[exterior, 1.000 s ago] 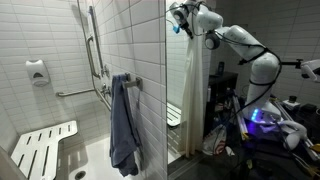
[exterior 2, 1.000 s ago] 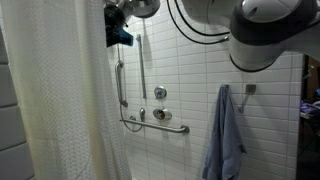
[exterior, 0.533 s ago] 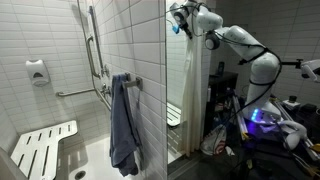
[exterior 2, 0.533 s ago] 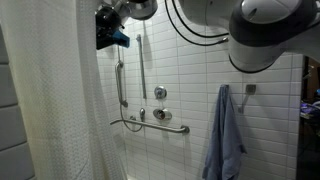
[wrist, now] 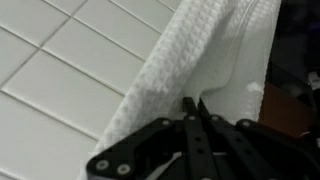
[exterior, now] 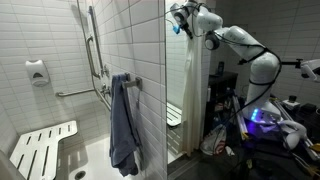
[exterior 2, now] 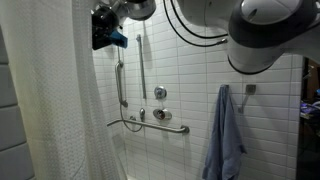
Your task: Open the shower curtain
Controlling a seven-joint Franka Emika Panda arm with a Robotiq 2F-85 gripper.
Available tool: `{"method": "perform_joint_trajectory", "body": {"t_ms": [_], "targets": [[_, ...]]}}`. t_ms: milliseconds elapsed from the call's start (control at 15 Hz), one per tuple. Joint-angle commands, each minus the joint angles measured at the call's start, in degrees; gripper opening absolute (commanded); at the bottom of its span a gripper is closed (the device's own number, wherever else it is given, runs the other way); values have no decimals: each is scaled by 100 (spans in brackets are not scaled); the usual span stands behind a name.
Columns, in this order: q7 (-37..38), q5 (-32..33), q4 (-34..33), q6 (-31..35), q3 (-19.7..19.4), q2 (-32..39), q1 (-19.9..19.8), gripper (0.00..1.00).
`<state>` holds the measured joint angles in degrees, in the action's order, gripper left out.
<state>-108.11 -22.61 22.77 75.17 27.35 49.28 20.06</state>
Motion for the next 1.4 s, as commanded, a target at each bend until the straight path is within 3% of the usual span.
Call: {"method": "perform_joint_trajectory", "body": {"t_ms": [0, 333, 400, 533, 600, 1333], "targets": [[-225, 262, 492, -91, -135, 39, 99, 1], [-203, 285, 508, -100, -131, 29, 117, 1], [-86, 247, -279, -447, -294, 425, 363, 1], [93, -36, -602, -381, -143, 276, 234, 2], [16, -75, -143, -219, -131, 30, 116, 2], [33, -70, -198, -233, -146, 57, 151, 2]]}}
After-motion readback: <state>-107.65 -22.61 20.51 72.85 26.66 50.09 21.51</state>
